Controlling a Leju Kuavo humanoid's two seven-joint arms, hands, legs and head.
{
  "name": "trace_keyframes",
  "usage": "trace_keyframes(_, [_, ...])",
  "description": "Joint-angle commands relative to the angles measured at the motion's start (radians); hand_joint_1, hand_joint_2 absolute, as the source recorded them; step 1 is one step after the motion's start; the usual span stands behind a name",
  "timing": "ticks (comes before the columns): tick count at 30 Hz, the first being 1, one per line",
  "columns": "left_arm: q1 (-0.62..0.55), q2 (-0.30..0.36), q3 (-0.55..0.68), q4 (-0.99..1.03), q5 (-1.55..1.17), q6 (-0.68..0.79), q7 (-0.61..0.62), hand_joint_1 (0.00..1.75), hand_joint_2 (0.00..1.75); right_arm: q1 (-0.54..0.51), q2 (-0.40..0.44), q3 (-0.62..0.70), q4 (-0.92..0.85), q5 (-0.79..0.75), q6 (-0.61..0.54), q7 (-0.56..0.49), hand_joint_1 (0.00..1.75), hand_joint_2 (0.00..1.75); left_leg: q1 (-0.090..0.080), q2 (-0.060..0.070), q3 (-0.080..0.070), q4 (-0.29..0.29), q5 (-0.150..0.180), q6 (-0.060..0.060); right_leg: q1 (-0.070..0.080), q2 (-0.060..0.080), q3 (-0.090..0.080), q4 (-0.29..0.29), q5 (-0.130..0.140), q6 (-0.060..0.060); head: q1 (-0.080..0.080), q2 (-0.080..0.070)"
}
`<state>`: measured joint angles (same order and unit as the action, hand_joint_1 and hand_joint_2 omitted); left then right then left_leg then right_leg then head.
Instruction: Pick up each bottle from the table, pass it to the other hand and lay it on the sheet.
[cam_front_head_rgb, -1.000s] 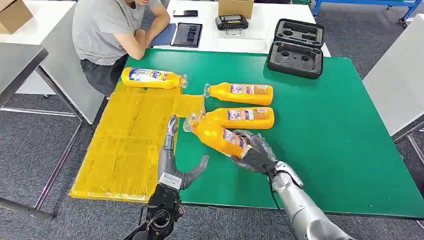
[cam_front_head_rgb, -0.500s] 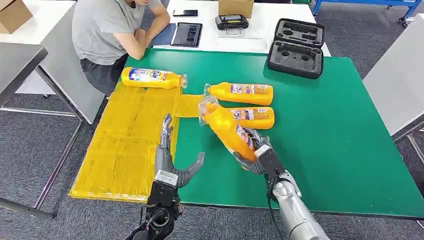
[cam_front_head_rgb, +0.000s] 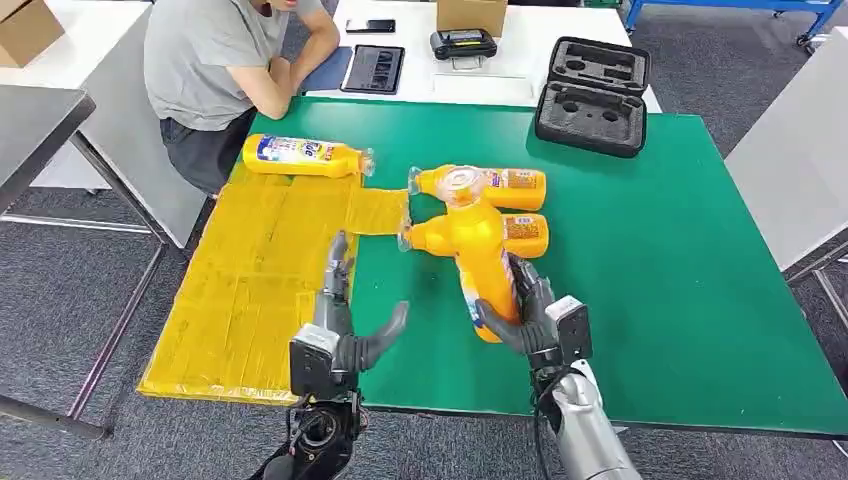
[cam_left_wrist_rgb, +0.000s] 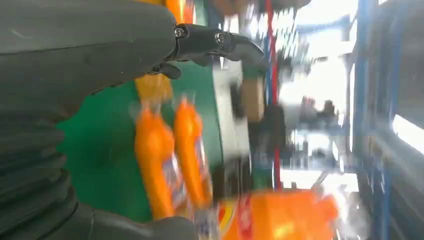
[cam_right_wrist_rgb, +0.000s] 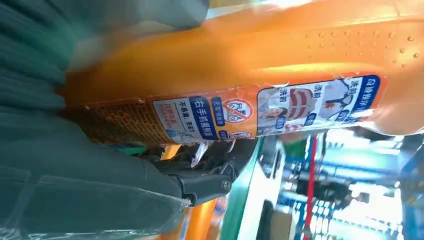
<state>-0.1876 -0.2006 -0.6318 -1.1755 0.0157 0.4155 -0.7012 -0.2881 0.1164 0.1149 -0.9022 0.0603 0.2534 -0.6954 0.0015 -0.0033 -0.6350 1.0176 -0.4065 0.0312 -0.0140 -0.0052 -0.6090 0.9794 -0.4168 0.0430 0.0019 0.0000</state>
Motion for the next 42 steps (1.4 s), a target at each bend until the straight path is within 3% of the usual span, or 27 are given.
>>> trace_keyframes(1, [-0.085,-0.065,0.119,0.324,0.042,-0.298,0.003,0.00,1.75,-0.023,0.044,0.128,-0.064,-0.057,0.109,-0.003,1.73,1.75,0.000,0.002,0.003,-0.001,-0.001,-0.001,0.000,0.002,0.002,-0.001,0.000,-0.001,0.000,0.000])
trace_keyframes(9, [-0.112,-0.071,0.109,0.371,0.019,-0.343,0.003,0.00,1.75,-0.046,0.051,0.156,-0.029,-0.058,0.148,-0.003,1.68,1.75,0.000,0.001,0.002,-0.001,-0.001,-0.001,0.000,0.001,0.002,-0.001,0.000,-0.001,0.000,0.000])
trace_keyframes(10, [-0.112,-0.071,0.109,0.371,0.019,-0.343,0.003,0.00,1.75,-0.046,0.051,0.156,-0.029,-0.058,0.148,-0.003,1.68,1.75,0.001,0.002,0.008,-0.001,-0.003,-0.002,0.001,0.002,0.007,-0.001,-0.002,-0.002,0.000,0.000])
trace_keyframes(14, [-0.143,-0.083,0.080,0.457,0.011,-0.414,0.003,0.00,1.75,-0.049,0.053,0.179,-0.031,-0.052,0.186,-0.003,1.68,1.75,0.000,0.000,0.003,0.000,-0.001,-0.001,0.000,0.000,0.003,-0.001,-0.001,-0.001,0.000,0.000])
trace_keyframes(33, [-0.111,-0.065,0.149,0.336,-0.015,-0.376,0.003,0.00,1.75,-0.016,0.010,0.241,-0.080,0.010,0.054,-0.003,1.64,1.75,0.001,0.000,0.004,0.000,-0.002,-0.001,0.001,0.000,0.004,-0.001,-0.002,-0.002,0.000,0.000])
trace_keyframes(42, [-0.115,-0.065,0.158,0.338,-0.017,-0.371,0.003,0.00,1.75,-0.020,0.008,0.237,-0.081,0.009,0.049,-0.003,1.64,1.75,0.001,0.000,0.004,0.000,-0.002,-0.002,0.001,0.000,0.004,-0.001,-0.002,-0.002,0.000,0.000])
